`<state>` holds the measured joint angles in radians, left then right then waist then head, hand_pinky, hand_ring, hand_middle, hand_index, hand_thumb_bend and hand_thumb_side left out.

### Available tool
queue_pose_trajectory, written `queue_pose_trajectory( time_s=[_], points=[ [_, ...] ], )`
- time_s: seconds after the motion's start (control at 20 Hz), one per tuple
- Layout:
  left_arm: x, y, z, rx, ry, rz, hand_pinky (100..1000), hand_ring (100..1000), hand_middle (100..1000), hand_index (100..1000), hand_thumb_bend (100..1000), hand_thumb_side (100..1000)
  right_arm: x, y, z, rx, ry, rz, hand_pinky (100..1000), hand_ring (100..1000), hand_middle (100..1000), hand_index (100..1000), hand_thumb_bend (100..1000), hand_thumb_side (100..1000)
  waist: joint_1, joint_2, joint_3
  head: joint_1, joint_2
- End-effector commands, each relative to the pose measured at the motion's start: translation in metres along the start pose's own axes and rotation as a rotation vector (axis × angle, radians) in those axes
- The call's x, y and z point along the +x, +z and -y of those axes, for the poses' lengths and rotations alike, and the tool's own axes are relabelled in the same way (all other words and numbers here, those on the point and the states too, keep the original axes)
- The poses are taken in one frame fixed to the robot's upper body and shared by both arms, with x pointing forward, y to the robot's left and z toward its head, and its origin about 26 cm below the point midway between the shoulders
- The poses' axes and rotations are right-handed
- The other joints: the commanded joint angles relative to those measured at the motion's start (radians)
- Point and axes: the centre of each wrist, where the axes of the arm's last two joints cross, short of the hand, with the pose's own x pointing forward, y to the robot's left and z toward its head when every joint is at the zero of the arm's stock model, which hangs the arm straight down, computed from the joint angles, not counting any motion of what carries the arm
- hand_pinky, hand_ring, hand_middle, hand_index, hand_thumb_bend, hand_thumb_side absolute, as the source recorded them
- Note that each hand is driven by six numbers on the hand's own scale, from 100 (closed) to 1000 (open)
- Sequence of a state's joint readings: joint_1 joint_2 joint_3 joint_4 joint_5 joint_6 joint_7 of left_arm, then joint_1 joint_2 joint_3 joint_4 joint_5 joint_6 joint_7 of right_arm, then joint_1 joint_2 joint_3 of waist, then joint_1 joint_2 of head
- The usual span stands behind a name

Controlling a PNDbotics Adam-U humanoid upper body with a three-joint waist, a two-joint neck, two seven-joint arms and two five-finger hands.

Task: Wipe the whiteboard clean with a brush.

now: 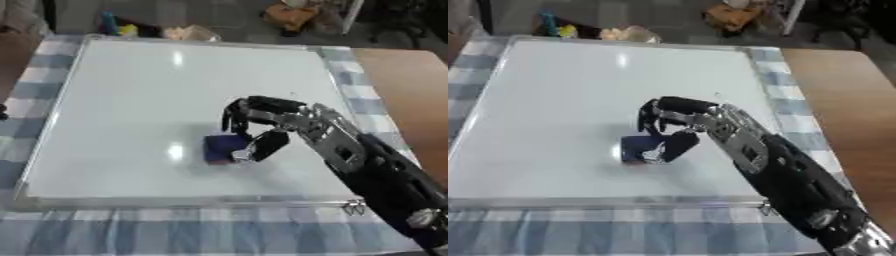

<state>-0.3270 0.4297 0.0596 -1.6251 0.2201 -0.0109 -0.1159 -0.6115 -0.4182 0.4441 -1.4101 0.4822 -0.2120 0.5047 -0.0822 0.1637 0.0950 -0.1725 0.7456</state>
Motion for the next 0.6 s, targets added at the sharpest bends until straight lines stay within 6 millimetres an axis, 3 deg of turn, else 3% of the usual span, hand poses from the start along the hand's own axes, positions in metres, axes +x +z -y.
queue_pose_trajectory(
  time_s=[0.05, 0.6],
  points=[
    [0.0093, -0.0047, -0.0027, -0.004, -0.01, 0.031, 548, 531, 581, 697, 646, 958, -0.0032, 0.0037, 0.0069, -0.004, 0.006, -0.011, 567, 654, 659, 273, 313, 555, 0.007, -0.011, -0.001, 0.002, -0.001],
    [0.0093, -0.0046, -0.003, -0.002, -0.009, 0.031, 548, 530, 580, 697, 646, 957, -0.0095, 0.0042, 0.0007, 0.01, -0.005, -0.035, 568, 655, 660, 272, 317, 554, 0.008, -0.01, -0.003, 0.003, -0.001]
  ],
)
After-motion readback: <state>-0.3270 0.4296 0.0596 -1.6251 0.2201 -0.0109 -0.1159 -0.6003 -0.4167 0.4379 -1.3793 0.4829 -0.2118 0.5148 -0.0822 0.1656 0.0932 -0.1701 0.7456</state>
